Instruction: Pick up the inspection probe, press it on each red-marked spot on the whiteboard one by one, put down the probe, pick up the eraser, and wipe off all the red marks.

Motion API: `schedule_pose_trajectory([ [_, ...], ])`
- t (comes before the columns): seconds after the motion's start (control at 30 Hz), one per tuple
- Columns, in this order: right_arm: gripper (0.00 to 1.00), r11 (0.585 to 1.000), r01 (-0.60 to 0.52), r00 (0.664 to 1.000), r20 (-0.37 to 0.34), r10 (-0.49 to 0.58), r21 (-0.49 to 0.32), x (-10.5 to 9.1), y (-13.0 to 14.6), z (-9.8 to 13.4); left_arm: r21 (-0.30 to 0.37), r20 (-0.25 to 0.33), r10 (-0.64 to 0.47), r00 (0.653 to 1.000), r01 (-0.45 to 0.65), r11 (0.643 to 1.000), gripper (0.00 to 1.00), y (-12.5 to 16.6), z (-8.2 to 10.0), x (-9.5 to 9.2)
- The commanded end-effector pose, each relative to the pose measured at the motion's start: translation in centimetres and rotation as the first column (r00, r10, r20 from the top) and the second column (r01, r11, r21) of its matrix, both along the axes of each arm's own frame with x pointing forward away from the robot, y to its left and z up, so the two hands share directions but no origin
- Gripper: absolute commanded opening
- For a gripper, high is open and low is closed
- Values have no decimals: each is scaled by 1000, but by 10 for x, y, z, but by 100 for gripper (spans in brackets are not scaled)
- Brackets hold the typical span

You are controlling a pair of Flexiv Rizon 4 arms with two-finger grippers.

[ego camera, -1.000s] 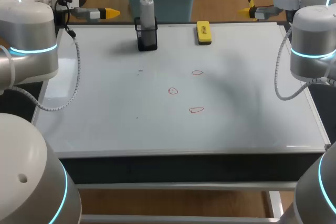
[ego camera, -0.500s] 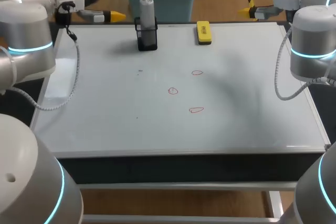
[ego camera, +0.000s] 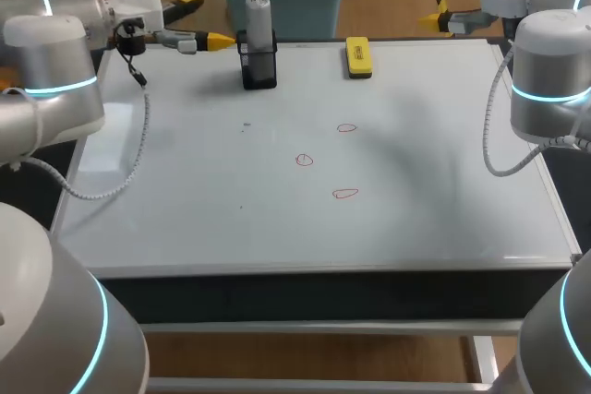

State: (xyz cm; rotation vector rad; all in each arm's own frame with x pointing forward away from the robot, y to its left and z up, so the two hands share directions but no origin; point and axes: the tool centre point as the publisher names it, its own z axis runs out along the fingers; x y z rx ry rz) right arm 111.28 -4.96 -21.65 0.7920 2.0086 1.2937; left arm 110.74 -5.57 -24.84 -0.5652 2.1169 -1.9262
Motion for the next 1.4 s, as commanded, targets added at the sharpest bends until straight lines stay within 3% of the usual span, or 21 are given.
schedule_pose_trajectory([
  [0.03,100,1000,0,1000,-1,0,-1,0,0,0,-22,10,-14,1000,14,1000,100,-13,-10,12],
  [0.3,100,1000,0,1000,-1,0,-1,0,0,0,-22,18,-25,1000,26,999,100,-36,-18,22],
  [0.67,100,1000,0,1000,-1,0,-1,0,0,0,-35,72,-61,996,64,997,100,-57,-26,38],
  [1.4,100,1000,0,1000,-1,0,-1,0,0,0,-71,57,-105,993,109,991,100,-87,-38,62],
])
